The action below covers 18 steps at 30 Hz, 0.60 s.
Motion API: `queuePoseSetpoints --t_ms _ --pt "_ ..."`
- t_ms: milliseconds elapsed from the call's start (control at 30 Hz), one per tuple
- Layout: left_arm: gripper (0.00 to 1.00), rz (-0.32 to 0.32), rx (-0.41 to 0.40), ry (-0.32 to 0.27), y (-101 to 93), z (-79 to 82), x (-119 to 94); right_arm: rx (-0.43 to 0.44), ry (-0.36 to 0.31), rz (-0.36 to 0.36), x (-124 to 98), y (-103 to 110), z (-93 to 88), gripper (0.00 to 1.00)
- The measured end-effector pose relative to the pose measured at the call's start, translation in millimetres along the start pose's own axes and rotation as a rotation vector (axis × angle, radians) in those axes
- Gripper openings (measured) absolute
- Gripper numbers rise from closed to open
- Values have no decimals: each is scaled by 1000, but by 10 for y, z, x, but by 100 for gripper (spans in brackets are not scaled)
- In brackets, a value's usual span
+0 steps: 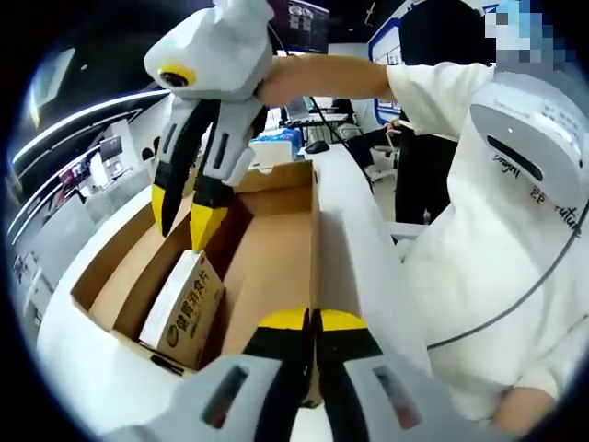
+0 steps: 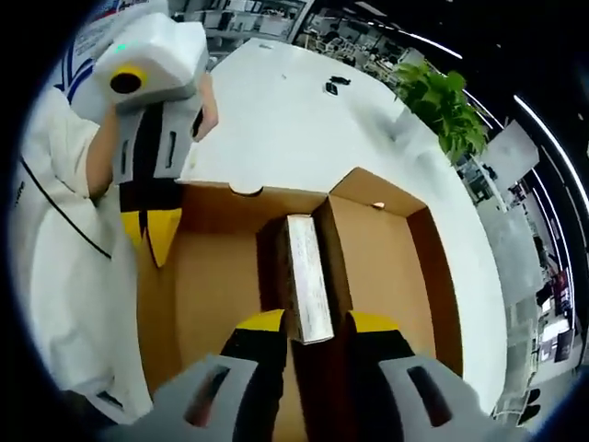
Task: Operate the shoe box by opening the lid, removing the specified soft item, and placing it in the target area until the item is outside and the box remains undamaged.
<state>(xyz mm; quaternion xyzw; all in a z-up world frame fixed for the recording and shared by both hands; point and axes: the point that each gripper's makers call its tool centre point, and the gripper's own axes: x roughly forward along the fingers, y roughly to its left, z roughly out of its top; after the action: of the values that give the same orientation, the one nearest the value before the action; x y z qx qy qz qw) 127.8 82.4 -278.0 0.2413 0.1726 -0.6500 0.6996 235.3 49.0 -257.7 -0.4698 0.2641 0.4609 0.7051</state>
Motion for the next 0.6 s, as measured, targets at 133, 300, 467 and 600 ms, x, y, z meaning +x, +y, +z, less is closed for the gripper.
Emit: queuePoseSetpoints --t_ms 133,300,467,600 --pt "1 0 18 -2 -10 2 3 5 -6 25 12 21 64 32" --pt "1 -4 10 -1 -3 3 3 -13 18 42 98 52 72 32" --pt "1 -2 8 -6 1 5 1 -32 41 47 186 56 54 32" --pt "1 -1 2 -9 3 6 -3 -42 62 56 235 79 1 32"
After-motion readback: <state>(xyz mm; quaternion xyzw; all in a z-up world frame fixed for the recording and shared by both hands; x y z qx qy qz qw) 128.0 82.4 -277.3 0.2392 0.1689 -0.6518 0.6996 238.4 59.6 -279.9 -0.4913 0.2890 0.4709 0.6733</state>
